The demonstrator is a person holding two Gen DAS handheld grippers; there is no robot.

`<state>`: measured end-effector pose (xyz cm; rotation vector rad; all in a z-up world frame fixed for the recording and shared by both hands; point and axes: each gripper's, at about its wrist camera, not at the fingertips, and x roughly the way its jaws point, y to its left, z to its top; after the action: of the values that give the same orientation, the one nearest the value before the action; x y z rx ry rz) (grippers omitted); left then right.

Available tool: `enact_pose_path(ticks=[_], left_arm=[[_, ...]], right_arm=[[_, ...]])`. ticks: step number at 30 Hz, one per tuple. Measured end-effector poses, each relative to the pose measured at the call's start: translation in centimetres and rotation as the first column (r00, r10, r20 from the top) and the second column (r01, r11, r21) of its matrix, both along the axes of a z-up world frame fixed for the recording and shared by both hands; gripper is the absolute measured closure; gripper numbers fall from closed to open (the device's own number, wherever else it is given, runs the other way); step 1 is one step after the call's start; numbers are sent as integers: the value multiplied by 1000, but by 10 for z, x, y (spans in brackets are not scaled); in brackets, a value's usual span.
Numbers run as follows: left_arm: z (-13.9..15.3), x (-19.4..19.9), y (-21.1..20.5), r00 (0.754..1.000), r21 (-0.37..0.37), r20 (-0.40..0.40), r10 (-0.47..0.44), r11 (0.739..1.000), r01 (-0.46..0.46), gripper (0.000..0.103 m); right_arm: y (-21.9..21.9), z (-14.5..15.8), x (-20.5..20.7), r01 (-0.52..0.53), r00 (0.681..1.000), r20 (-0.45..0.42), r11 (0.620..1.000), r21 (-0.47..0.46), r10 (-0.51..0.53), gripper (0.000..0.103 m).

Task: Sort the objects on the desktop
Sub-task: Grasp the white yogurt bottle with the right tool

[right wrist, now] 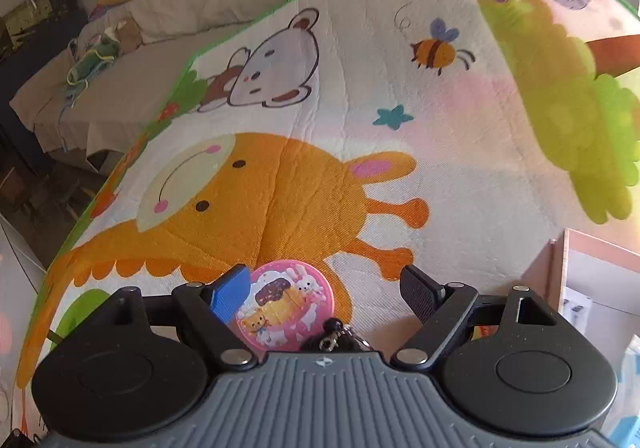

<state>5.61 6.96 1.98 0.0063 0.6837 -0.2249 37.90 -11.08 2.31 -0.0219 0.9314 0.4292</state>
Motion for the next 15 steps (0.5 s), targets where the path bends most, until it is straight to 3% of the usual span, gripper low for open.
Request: enact_pose_path(ticks=[1,3,4,7,11,15], left_arm=[[0,0,0,1000,-5,-3,-2,1000,2,0],[-2,1,2,1000,-22,-14,-5,1000,5,0],[-2,1,2,1000,-29,-18,-7,1000,6,0],[-3,1,4,999,-52,-30,-20,998,18,0],[-2,-2,1,997,-80,-38,-62,995,59,0],[-5,-12,-5,990,-133,-78,-120,985,109,0]], right_arm=[[4,-2,3,-22,1000,-21,1000,8,23,20],[10,-2,1,-88,995,-52,996,25,89,32],[12,-2,-3,-123,990,-70,992,36,125,43],[14,-1,-23,-187,976,-106,982,39,190,57],[5,1,-64,-272,952,-135,962,39,275,59],[-25,12,-108,-297,939,-146,948,113,312,58]])
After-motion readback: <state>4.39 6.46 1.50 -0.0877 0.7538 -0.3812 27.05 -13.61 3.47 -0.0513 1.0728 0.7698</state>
